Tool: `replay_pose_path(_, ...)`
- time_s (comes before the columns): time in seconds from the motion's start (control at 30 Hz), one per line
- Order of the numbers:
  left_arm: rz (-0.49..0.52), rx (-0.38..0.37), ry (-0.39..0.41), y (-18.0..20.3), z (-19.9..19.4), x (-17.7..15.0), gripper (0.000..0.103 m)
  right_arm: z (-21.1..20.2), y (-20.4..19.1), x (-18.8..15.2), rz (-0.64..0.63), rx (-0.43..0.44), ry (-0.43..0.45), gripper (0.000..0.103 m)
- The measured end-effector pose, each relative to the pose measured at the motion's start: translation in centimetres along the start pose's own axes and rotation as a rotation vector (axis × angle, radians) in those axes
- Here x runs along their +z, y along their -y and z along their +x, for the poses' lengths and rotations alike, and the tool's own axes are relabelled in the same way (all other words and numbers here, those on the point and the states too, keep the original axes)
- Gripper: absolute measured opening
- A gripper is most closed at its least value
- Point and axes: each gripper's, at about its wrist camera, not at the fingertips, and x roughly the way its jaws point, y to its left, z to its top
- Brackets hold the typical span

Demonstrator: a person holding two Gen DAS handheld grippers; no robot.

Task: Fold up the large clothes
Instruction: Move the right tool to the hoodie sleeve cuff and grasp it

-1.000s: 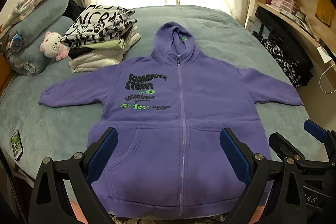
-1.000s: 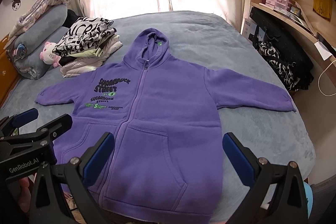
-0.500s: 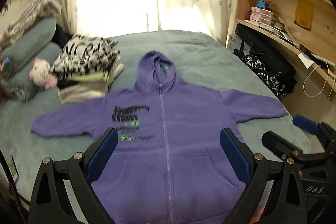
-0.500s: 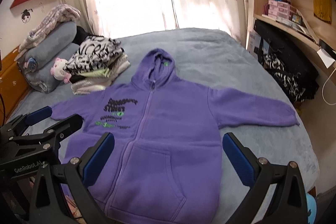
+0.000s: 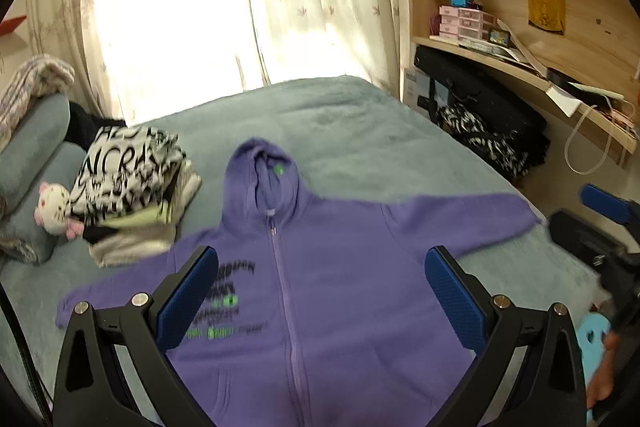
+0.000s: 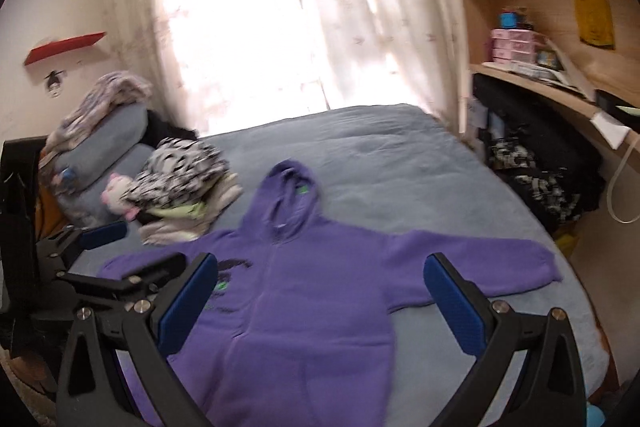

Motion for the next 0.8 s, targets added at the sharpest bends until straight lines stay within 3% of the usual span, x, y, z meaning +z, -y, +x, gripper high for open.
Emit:
replay_pose_path(0.1, 0.020, 0.034, -0.022, 1.2, 3.7, 1.7, 0.102, 1.4, 3.5, 0.7, 0.036, -0.065, 0.009, 0.103)
replay_pose_path(0.27, 0.020, 0.024, -0.055, 3.1, 9.8, 3.3, 0.102, 4.6, 9.9, 1.2, 0.087, -0.213, 0.007, 0.103)
replay_pose_path(0.37, 0.022, 0.036, -0.065, 4.7, 13.3, 3.7, 0.102, 7.0, 13.7, 0.9, 0.125, -0.259, -0.040, 0.103)
replay_pose_path(0.47, 0.016, 0.006, -0.099, 6.0, 16.6, 3.6, 0.101, 9.1, 17.3, 0.3, 0.162, -0.295, -0.073, 0.099)
replay_pose_path(0.6, 0.027, 0.028, -0.151, 7.9, 21.5, 3.1, 0.093, 12.3, 22.8, -1.2, 0.260, -0.326, -0.147, 0.090)
replay_pose_path(0.8, -0.063, 0.001, -0.236, 8.9, 28.1, 1.7, 0.091, 16.7, 31.1, -4.8, 0.437, -0.355, -0.261, 0.082)
